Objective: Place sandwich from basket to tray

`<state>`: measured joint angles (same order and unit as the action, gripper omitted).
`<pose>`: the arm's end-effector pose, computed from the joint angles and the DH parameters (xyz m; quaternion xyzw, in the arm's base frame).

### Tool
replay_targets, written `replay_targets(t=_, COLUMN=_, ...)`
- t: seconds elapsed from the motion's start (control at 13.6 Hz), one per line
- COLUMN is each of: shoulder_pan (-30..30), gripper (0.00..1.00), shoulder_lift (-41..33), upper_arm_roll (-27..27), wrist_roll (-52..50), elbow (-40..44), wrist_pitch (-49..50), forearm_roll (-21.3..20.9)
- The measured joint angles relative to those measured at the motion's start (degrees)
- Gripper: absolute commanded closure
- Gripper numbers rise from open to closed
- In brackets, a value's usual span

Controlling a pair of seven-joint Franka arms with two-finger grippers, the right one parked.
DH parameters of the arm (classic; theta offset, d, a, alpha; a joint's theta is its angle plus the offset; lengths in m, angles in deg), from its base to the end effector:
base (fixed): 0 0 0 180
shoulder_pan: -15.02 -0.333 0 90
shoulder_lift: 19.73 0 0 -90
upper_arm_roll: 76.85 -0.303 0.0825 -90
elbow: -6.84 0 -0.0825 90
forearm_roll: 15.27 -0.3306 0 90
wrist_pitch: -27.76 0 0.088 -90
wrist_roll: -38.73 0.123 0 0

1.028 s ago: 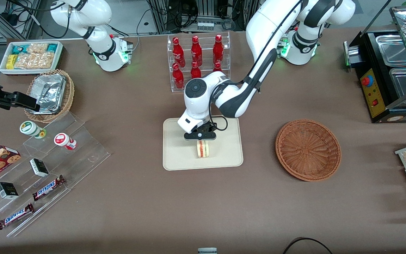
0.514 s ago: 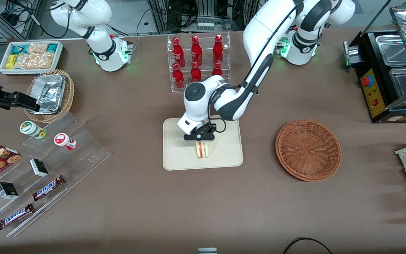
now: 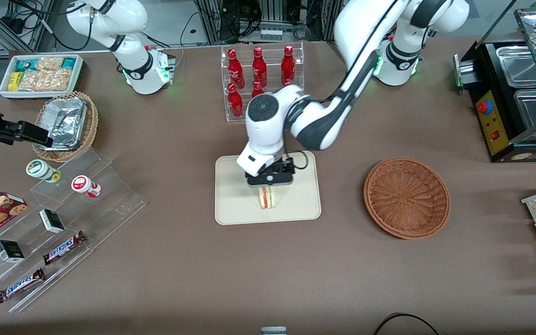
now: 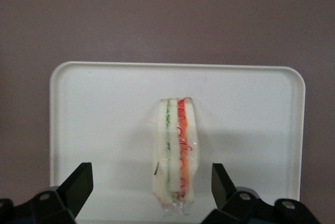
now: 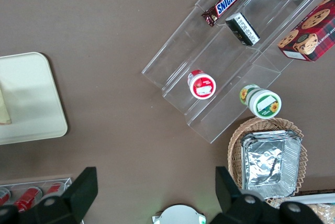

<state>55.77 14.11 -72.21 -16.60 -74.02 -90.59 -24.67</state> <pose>0.4841 -0.4605 0.3597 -0.9965 -0.0576 -0.0604 0.0072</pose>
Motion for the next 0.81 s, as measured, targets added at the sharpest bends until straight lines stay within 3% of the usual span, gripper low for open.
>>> replay_targets(t=0.29, shoulder_pan=-8.92, gripper=0.00, shoulder_lift=-11.57, upper_arm_roll=-0.28, wrist_roll=1.79, elbow=-0.32, wrist_pitch=13.47, forearm_roll=2.70)
replay_targets(t=0.81, shoulder_pan=-23.70, gripper=0.00, shoulder_lift=-27.66, upper_arm_roll=-0.38, wrist_roll=24.39, elbow=-12.48, wrist_pitch=16.06, forearm_roll=3.78)
